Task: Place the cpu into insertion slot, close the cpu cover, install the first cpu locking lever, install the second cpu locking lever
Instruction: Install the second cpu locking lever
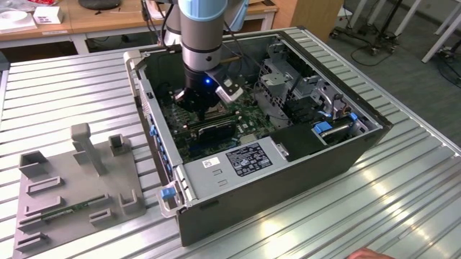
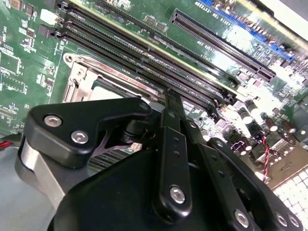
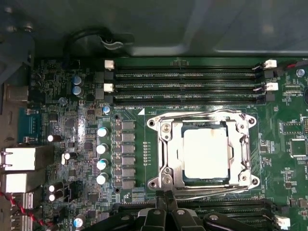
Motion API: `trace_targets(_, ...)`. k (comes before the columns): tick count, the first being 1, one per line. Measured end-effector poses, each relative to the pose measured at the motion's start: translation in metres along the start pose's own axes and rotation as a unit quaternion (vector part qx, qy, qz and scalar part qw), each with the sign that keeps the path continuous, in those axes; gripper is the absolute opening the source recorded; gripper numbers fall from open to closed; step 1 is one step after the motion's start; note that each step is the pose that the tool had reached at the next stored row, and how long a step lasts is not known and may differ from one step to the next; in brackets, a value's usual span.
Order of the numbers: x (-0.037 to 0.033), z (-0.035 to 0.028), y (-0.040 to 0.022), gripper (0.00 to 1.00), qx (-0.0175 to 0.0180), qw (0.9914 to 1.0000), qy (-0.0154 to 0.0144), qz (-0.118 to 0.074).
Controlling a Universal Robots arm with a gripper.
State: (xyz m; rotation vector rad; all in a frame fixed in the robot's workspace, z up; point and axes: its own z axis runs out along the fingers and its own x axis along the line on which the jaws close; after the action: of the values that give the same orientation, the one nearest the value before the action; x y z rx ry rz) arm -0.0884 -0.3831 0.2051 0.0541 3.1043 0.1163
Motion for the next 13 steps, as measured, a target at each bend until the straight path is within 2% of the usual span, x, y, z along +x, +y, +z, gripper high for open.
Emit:
trace_targets(7,0.0001,0.0015,0.0031,0.11,0.0011,1.0,-0.0001,0.0)
trace_targets(13,0.0007,0.0023,0.0031,0.11,0.0012,1.0,0.0,0.0)
